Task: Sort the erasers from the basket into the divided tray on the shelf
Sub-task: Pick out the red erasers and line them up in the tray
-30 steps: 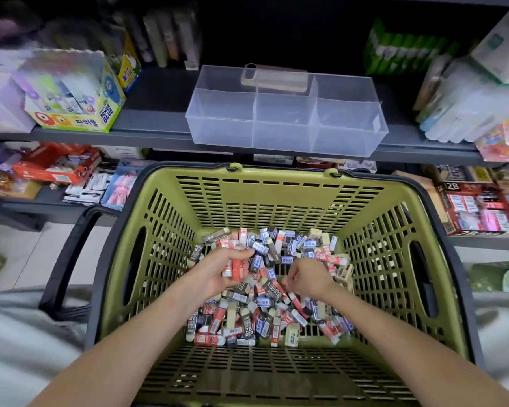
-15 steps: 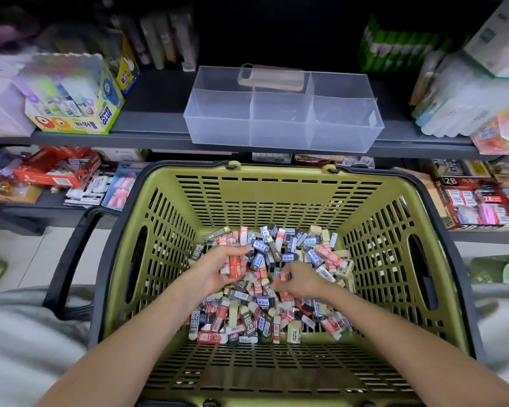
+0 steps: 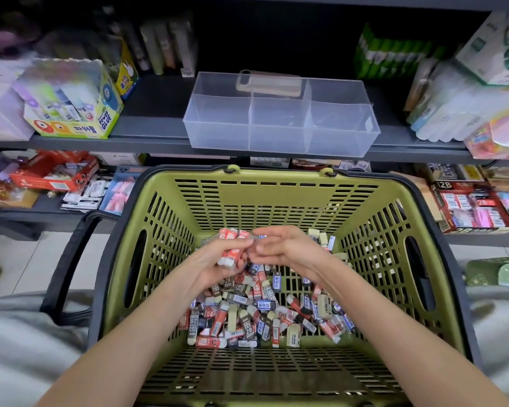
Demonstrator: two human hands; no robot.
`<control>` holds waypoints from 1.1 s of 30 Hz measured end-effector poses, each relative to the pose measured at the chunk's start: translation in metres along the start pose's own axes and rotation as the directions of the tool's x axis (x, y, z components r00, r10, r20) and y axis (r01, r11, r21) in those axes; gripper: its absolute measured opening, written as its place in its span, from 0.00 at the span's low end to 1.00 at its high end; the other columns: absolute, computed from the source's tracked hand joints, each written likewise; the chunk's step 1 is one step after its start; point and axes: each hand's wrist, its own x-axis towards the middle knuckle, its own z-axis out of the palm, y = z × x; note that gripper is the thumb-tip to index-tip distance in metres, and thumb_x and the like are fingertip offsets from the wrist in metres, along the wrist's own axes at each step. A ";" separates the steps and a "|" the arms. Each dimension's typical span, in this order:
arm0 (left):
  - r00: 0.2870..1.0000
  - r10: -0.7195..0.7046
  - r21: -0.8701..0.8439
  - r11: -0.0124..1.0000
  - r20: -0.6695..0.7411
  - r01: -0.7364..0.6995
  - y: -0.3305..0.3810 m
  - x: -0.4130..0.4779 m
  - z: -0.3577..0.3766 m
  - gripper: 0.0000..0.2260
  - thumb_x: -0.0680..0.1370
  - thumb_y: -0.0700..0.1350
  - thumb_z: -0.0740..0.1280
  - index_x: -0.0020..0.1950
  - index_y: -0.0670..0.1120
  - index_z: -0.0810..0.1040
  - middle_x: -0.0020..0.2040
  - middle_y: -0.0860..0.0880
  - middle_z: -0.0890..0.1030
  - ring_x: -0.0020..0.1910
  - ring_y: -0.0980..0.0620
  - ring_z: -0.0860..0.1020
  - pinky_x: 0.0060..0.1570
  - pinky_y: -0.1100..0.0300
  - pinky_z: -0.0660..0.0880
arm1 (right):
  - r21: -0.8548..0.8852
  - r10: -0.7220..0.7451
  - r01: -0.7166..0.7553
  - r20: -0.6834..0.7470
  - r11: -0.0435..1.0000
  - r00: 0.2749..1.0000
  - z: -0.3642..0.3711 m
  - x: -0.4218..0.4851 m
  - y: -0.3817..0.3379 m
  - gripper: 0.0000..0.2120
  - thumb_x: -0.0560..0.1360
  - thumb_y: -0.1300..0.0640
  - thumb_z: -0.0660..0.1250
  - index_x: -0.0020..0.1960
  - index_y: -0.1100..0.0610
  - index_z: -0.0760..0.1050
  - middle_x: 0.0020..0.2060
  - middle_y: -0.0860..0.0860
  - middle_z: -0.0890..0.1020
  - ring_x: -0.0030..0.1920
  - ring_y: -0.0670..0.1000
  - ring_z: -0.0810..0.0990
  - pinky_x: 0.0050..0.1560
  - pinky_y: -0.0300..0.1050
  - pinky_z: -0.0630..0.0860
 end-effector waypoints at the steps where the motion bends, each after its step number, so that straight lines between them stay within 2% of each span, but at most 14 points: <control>1: 1.000 0.021 -0.026 0.999 -0.011 -0.021 0.002 -0.001 0.002 0.14 0.64 0.38 0.74 0.47 0.39 0.77 0.33 0.46 0.80 0.28 0.54 0.76 0.25 0.65 0.74 | -0.131 0.007 -0.020 -0.094 0.991 0.996 -0.003 0.003 0.007 0.16 0.72 0.69 0.67 0.59 0.63 0.74 0.49 0.57 0.83 0.45 0.53 0.84 0.48 0.44 0.81; 2: 0.999 0.048 -0.083 0.995 -0.015 -0.049 0.004 -0.001 0.003 0.12 0.64 0.38 0.74 0.45 0.40 0.76 0.33 0.46 0.80 0.27 0.54 0.75 0.24 0.65 0.74 | -0.375 -0.011 -0.060 -0.183 0.925 0.983 -0.006 0.007 0.018 0.10 0.73 0.66 0.67 0.54 0.63 0.77 0.49 0.56 0.83 0.44 0.52 0.83 0.50 0.46 0.81; 4: 0.995 0.101 -0.242 0.965 -0.019 -0.103 0.011 -0.004 0.003 0.10 0.66 0.37 0.72 0.45 0.42 0.75 0.33 0.45 0.80 0.27 0.53 0.76 0.25 0.63 0.76 | -0.757 -0.005 -0.174 -0.227 0.630 0.974 -0.001 0.014 0.046 0.08 0.73 0.55 0.70 0.42 0.60 0.78 0.41 0.52 0.82 0.40 0.50 0.81 0.49 0.47 0.80; 7: 0.985 0.174 -0.387 0.908 -0.005 -0.162 0.021 -0.010 -0.003 0.11 0.67 0.40 0.73 0.46 0.42 0.75 0.34 0.44 0.81 0.28 0.51 0.78 0.28 0.59 0.78 | -0.918 0.008 -0.270 -0.280 0.290 0.960 0.013 0.024 0.080 0.22 0.69 0.38 0.69 0.32 0.54 0.66 0.28 0.47 0.70 0.30 0.47 0.71 0.27 0.39 0.69; 9: 0.979 0.203 -0.396 0.900 0.012 -0.182 0.026 -0.015 -0.006 0.12 0.66 0.43 0.73 0.46 0.41 0.76 0.35 0.45 0.81 0.29 0.51 0.79 0.30 0.58 0.79 | -0.946 -0.066 -0.266 -0.282 0.184 0.957 0.018 0.030 0.088 0.24 0.67 0.33 0.67 0.33 0.53 0.65 0.28 0.46 0.69 0.30 0.46 0.70 0.26 0.37 0.66; 14: 0.969 0.248 -0.370 0.902 0.019 -0.224 0.031 -0.019 -0.005 0.06 0.66 0.44 0.72 0.38 0.41 0.81 0.35 0.45 0.81 0.29 0.52 0.78 0.32 0.59 0.79 | -0.873 -0.118 -0.305 -0.373 0.380 0.920 0.017 0.032 0.094 0.15 0.68 0.43 0.69 0.35 0.52 0.67 0.29 0.45 0.72 0.34 0.48 0.75 0.29 0.41 0.73; 16: 0.966 0.256 -0.354 0.906 0.021 -0.232 0.030 -0.018 -0.005 0.06 0.68 0.43 0.72 0.33 0.42 0.83 0.36 0.45 0.81 0.30 0.52 0.78 0.32 0.60 0.79 | -0.860 -0.116 -0.328 -0.400 0.391 0.909 0.011 0.030 0.093 0.16 0.68 0.40 0.69 0.40 0.52 0.73 0.31 0.45 0.74 0.35 0.48 0.77 0.30 0.40 0.75; 19: 0.970 0.244 -0.327 0.917 0.012 -0.227 0.026 -0.016 -0.008 0.07 0.68 0.41 0.71 0.43 0.41 0.79 0.36 0.45 0.82 0.30 0.51 0.79 0.32 0.59 0.79 | -0.839 -0.053 -0.363 -0.418 0.406 0.907 -0.004 0.022 0.084 0.23 0.62 0.30 0.67 0.37 0.50 0.74 0.25 0.45 0.69 0.28 0.46 0.71 0.29 0.36 0.66; 21: 0.974 0.224 -0.275 0.936 -0.018 -0.220 0.022 -0.013 -0.009 0.10 0.66 0.39 0.72 0.46 0.40 0.77 0.35 0.45 0.82 0.30 0.50 0.80 0.32 0.58 0.80 | -0.740 0.065 -0.366 -0.402 0.564 0.913 -0.014 0.012 0.074 0.18 0.64 0.39 0.71 0.30 0.51 0.71 0.23 0.45 0.66 0.23 0.44 0.66 0.31 0.36 0.66; 23: 0.982 0.183 -0.229 0.955 -0.051 -0.190 0.014 -0.009 -0.008 0.12 0.65 0.38 0.72 0.47 0.40 0.77 0.35 0.45 0.82 0.32 0.50 0.80 0.34 0.57 0.80 | -0.547 0.112 -0.331 -0.394 0.769 0.912 -0.021 0.000 0.061 0.14 0.66 0.54 0.73 0.27 0.56 0.72 0.27 0.47 0.76 0.25 0.40 0.71 0.37 0.38 0.73; 25: 0.989 0.140 -0.179 0.973 -0.049 -0.147 0.005 -0.004 -0.007 0.14 0.65 0.38 0.73 0.49 0.39 0.77 0.36 0.45 0.83 0.35 0.49 0.80 0.36 0.55 0.81 | -0.399 0.038 -0.201 -0.380 0.894 0.924 -0.019 -0.011 0.047 0.06 0.66 0.60 0.72 0.34 0.62 0.78 0.36 0.47 0.82 0.37 0.39 0.78 0.49 0.42 0.76; 26: 0.992 0.122 -0.152 0.980 -0.039 -0.127 0.002 -0.003 -0.006 0.15 0.66 0.39 0.73 0.51 0.39 0.76 0.37 0.44 0.83 0.36 0.49 0.81 0.38 0.55 0.81 | -0.358 -0.013 -0.129 -0.370 0.925 0.929 -0.014 -0.014 0.040 0.05 0.66 0.61 0.73 0.37 0.63 0.79 0.38 0.47 0.83 0.39 0.40 0.79 0.47 0.41 0.77; 29: 0.996 0.088 -0.110 0.990 0.002 -0.088 -0.003 -0.002 -0.001 0.20 0.66 0.42 0.74 0.55 0.38 0.77 0.40 0.43 0.84 0.37 0.48 0.83 0.37 0.55 0.80 | -0.299 -0.104 -0.005 -0.346 0.954 0.933 0.015 -0.019 0.021 0.07 0.66 0.57 0.74 0.42 0.56 0.79 0.35 0.49 0.83 0.29 0.42 0.80 0.29 0.34 0.73; 33: 0.994 0.112 -0.059 0.992 -0.008 -0.113 -0.002 -0.001 0.000 0.22 0.63 0.45 0.75 0.55 0.40 0.78 0.43 0.44 0.84 0.43 0.47 0.82 0.45 0.53 0.77 | -0.625 -0.330 0.031 -0.367 0.780 0.870 0.046 -0.014 0.012 0.11 0.66 0.50 0.74 0.40 0.55 0.74 0.30 0.46 0.77 0.31 0.46 0.76 0.36 0.45 0.74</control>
